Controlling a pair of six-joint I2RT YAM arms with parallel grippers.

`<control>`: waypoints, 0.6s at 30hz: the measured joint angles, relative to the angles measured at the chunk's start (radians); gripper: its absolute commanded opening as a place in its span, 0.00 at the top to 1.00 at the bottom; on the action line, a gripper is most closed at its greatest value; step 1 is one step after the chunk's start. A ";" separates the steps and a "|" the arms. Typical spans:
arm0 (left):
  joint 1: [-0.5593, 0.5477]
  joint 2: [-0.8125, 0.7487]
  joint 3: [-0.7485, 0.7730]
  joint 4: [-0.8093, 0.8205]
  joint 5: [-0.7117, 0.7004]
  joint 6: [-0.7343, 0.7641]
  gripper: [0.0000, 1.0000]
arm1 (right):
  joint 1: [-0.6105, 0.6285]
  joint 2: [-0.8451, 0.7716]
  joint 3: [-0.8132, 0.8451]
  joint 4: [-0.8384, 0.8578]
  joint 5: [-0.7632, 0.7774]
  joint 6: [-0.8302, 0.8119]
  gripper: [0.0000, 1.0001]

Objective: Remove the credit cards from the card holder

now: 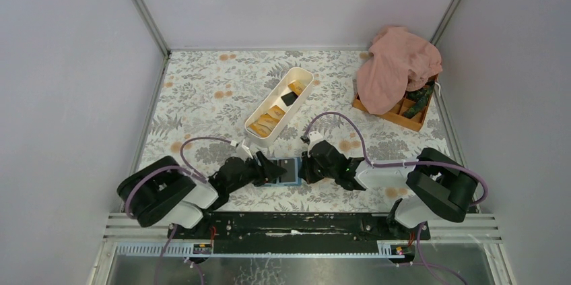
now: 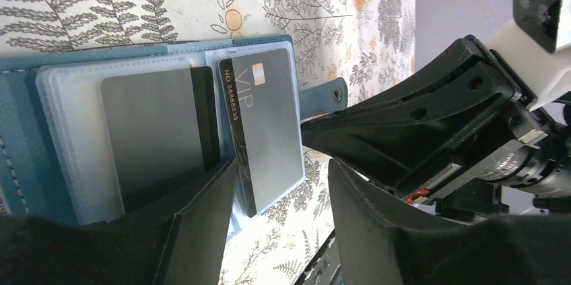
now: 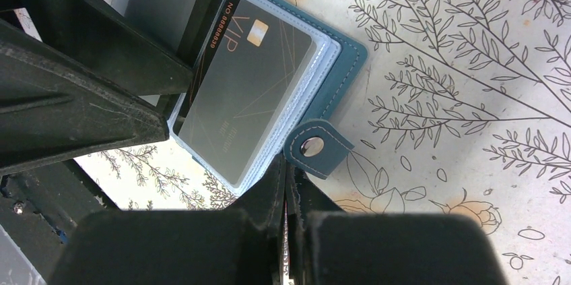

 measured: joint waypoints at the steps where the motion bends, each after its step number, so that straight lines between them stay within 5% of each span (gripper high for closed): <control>1: 0.004 0.029 -0.008 0.050 0.008 -0.008 0.41 | 0.000 0.000 -0.001 0.001 -0.001 0.000 1.00; 8: 0.024 0.217 -0.039 0.338 0.026 -0.068 0.44 | -0.002 0.005 -0.005 0.018 -0.008 0.000 1.00; 18: 0.024 0.274 -0.039 0.472 0.050 -0.090 0.43 | -0.003 0.024 -0.006 0.053 -0.018 0.000 1.00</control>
